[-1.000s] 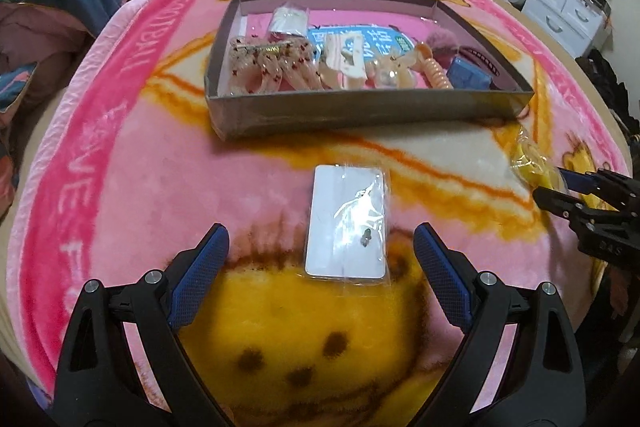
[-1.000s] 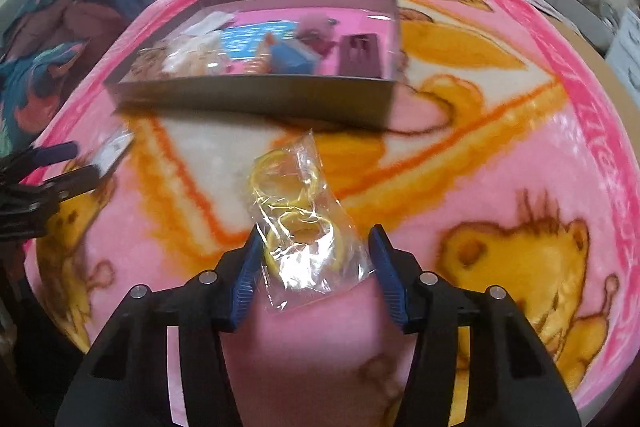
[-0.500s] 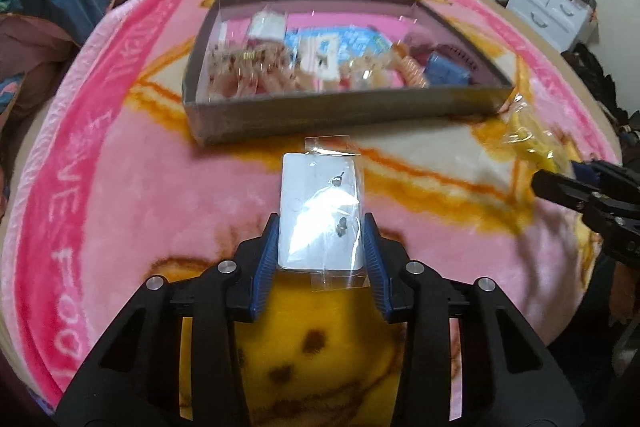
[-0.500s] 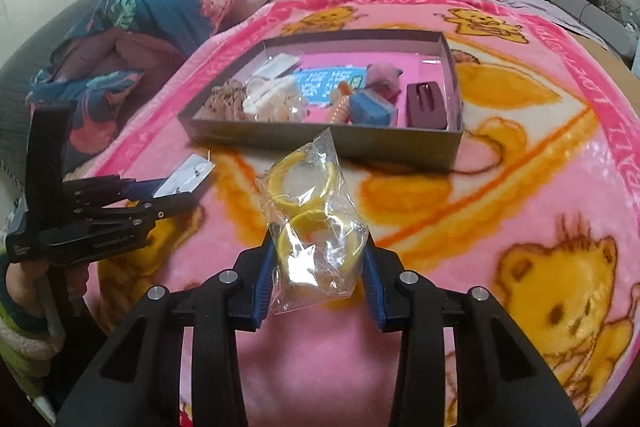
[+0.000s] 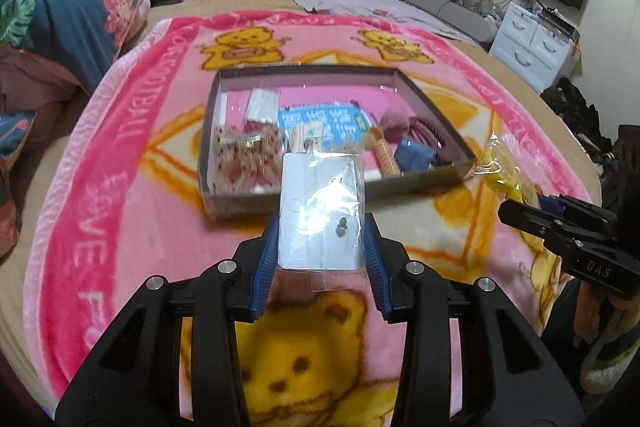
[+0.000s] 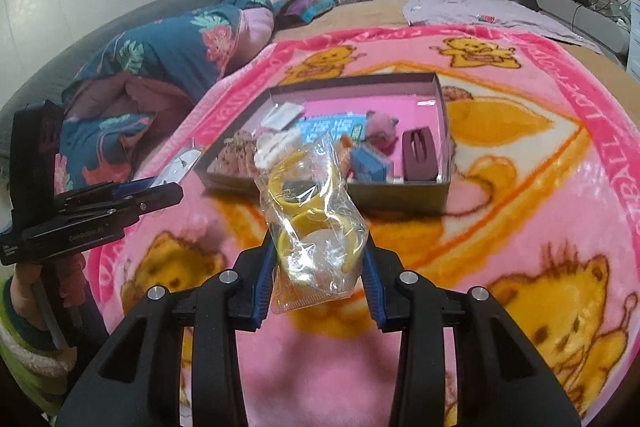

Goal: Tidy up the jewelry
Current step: 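Carry the card in left tool over the box while right tool carries the bangle bag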

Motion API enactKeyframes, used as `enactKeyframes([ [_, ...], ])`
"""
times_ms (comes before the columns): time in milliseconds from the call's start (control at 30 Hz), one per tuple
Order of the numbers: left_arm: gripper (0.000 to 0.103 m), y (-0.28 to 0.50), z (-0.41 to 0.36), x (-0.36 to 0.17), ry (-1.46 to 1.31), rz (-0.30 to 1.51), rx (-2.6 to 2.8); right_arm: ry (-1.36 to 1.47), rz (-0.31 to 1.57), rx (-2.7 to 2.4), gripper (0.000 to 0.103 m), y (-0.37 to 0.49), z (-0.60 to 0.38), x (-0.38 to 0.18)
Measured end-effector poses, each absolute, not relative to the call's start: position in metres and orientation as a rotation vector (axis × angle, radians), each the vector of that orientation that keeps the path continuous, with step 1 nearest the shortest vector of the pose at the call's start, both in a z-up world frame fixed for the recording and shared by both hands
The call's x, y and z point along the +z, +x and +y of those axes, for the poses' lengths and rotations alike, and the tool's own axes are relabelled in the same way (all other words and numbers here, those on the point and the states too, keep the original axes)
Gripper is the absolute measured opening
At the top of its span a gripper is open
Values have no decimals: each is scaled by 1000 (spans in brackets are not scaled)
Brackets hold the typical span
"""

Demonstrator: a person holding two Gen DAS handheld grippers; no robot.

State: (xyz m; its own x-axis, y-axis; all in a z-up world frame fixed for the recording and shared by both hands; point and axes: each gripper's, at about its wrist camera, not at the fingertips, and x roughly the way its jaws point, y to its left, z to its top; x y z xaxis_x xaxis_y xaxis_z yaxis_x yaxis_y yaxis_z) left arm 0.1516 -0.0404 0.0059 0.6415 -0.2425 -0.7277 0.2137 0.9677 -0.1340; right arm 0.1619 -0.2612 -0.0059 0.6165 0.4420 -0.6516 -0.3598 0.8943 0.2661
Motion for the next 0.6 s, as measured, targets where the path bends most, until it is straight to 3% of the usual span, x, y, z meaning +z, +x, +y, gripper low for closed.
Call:
enactKeyframes([
  [600, 32, 208, -51, 18, -39, 824, -256, 164, 681, 383, 37, 210, -285, 27],
])
